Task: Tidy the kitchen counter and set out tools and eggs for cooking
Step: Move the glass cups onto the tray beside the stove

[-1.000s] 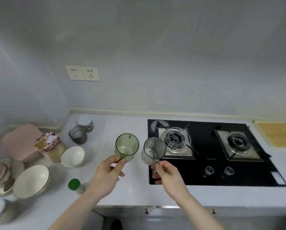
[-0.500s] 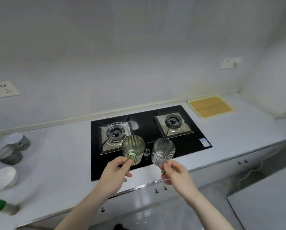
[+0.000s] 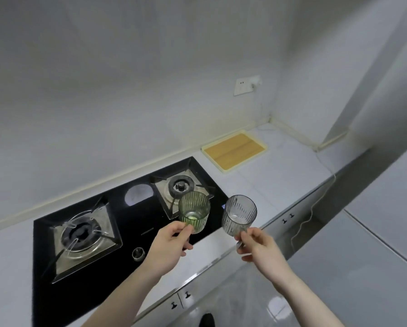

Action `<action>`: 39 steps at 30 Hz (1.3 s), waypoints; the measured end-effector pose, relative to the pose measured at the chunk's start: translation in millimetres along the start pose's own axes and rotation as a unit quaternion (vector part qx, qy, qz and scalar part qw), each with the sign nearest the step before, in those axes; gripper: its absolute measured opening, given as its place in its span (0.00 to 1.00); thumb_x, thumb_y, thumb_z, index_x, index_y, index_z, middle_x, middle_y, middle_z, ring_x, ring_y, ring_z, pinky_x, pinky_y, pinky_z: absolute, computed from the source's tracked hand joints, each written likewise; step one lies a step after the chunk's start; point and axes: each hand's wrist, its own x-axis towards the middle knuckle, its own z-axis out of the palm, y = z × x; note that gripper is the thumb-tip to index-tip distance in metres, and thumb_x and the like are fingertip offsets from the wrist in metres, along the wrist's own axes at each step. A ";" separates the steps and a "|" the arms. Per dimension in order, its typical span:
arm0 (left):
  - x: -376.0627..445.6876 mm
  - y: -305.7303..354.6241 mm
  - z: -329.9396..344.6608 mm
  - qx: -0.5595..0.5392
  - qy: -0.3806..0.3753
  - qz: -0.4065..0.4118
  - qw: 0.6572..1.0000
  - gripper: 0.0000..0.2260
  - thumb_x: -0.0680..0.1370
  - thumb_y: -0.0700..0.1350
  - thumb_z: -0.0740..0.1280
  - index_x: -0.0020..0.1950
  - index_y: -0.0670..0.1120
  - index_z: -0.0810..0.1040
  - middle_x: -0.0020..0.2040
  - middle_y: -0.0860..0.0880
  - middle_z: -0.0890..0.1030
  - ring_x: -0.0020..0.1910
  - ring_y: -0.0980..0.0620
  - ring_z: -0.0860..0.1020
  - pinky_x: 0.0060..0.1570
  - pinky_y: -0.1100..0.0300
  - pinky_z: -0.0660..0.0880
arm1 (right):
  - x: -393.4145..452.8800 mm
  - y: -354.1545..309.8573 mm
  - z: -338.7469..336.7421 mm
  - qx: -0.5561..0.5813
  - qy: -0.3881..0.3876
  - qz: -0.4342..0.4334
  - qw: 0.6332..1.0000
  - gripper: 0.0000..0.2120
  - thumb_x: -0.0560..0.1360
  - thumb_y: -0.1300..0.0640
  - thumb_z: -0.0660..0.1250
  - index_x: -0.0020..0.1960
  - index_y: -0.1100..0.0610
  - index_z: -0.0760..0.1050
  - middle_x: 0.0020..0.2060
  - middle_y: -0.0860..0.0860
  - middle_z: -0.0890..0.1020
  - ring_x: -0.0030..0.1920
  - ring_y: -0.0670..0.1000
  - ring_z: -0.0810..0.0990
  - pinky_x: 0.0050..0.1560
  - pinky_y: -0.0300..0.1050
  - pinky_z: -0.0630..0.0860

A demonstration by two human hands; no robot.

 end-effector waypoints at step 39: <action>207.3 63.5 267.0 -0.146 0.100 -0.170 0.969 0.08 0.83 0.44 0.65 0.50 0.42 0.81 0.44 0.48 0.81 0.37 0.54 0.79 0.33 0.63 0.74 | 316.0 -11.7 -260.2 -0.079 -0.121 0.074 0.987 0.09 0.82 0.58 0.62 0.48 0.60 0.79 0.36 0.54 0.80 0.37 0.50 0.79 0.39 0.43 0.78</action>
